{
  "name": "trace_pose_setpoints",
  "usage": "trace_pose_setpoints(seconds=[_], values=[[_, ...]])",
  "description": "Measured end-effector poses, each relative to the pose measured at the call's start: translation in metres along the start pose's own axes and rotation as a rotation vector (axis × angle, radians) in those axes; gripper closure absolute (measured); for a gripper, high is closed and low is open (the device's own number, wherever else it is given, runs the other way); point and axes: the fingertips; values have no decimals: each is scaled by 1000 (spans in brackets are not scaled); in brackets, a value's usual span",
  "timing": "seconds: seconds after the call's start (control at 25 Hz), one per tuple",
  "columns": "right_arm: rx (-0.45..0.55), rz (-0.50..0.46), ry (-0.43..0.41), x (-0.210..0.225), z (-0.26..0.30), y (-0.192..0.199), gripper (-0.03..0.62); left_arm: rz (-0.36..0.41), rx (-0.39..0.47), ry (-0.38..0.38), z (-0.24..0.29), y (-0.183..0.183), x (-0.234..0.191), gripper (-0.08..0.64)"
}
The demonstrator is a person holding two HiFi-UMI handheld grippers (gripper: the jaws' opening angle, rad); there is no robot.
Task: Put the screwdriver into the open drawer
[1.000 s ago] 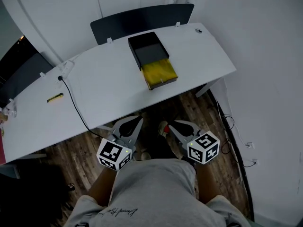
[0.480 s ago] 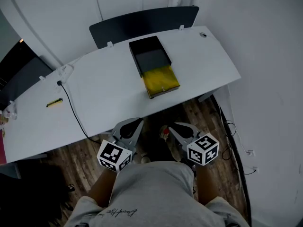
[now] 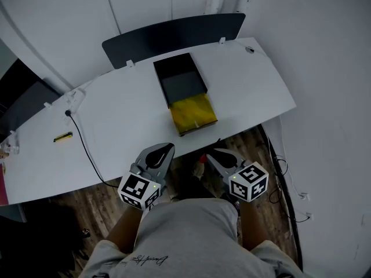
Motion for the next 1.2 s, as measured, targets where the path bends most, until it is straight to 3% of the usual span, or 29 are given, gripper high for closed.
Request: trace_pose_setpoints(seconds=[0.56, 1.2], values=[[-31, -24, -66, 76, 36, -53, 518, -5, 9, -65, 83, -23, -34, 560], [-65, -81, -148, 131, 56, -85, 518, 1, 24, -144, 137, -34, -46, 560]])
Point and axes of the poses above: the fingertips, and each gripper's own axes: z forward along the fingers, x to its right, y out of its underside, and after that the axes turned 6 degrees about x, right-handed
